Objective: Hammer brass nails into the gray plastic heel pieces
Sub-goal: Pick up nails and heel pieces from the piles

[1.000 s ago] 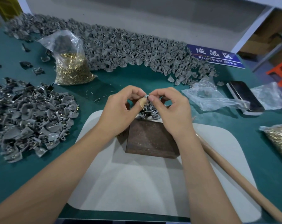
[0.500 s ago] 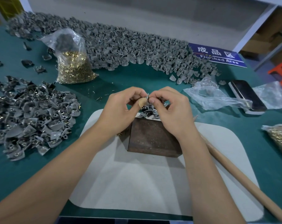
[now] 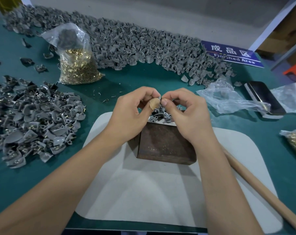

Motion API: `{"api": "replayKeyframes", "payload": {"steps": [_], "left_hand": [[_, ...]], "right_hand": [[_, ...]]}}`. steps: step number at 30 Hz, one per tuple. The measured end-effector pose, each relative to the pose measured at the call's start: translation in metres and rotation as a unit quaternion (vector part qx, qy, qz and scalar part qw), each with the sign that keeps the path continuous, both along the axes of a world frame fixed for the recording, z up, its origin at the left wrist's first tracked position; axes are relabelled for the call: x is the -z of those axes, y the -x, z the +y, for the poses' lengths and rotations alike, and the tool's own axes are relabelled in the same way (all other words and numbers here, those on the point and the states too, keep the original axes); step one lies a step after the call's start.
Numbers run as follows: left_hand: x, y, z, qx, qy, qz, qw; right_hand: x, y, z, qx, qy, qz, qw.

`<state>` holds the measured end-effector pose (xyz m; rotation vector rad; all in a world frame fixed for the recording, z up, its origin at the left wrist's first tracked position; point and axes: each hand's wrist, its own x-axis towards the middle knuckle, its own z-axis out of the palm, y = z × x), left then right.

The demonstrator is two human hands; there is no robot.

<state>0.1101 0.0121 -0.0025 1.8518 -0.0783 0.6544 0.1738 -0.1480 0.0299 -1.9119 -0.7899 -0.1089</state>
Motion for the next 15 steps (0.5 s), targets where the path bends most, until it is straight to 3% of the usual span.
{"api": "replayKeyframes", "payload": {"steps": [9, 15], "left_hand": [[-0.0018, 0.0006, -0.0001, 0.015, 0.025, -0.002, 1.000], [-0.0035, 0.0025, -0.0064, 0.000, 0.072, 0.005, 0.997]], "right_hand": [[0.0021, 0.0007, -0.0011, 0.014, -0.030, 0.050, 0.998], [-0.0003, 0.0073, 0.0009, 0.038, -0.028, -0.016, 0.999]]}}
